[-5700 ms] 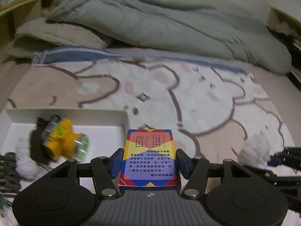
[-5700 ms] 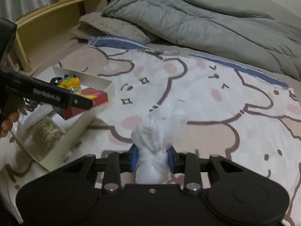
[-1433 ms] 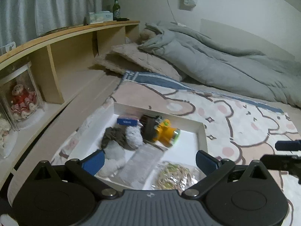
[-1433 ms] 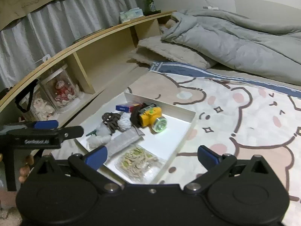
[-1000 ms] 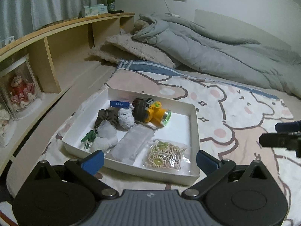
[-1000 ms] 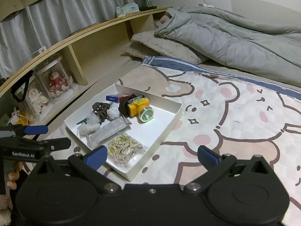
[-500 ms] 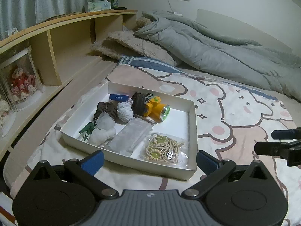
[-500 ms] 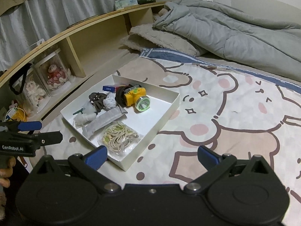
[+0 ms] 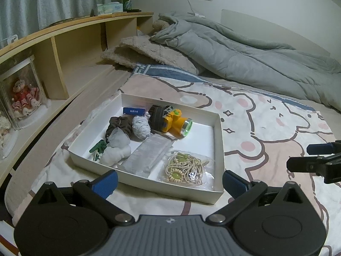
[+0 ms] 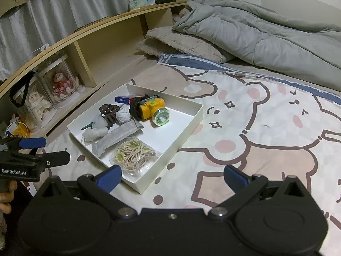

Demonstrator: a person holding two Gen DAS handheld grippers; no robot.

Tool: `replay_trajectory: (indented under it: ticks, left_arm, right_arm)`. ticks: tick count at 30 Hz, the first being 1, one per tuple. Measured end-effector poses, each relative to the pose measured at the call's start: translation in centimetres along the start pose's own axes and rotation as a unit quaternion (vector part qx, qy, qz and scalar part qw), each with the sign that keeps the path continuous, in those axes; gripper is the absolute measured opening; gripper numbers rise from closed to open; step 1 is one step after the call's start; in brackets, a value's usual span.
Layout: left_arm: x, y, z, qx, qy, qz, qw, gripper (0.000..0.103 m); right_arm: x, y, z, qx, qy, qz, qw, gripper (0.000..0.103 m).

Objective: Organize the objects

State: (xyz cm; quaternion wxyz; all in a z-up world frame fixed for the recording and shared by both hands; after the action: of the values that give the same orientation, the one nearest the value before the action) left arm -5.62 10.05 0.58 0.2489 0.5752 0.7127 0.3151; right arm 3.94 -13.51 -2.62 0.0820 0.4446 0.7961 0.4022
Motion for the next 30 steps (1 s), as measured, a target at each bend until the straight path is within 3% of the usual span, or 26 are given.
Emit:
replay_trajectory:
  ticks: [30]
  left_arm:
    - [0.31,-0.09,0.18,0.0,0.0,0.003,1.0,0.103]
  right_arm:
    - [0.0,-0.25,0.48,0.009,0.0,-0.003,1.0,0.103]
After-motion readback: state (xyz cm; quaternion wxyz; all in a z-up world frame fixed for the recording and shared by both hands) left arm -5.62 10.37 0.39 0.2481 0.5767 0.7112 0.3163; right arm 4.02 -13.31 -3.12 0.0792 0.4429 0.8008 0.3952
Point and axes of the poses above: each gripper's, at about its wrist camera, not at the fingertips, and z roughly the way its jaws point, x to its left, y to its top, the point moved 2 cm from there along z, roughly the way its jaws point
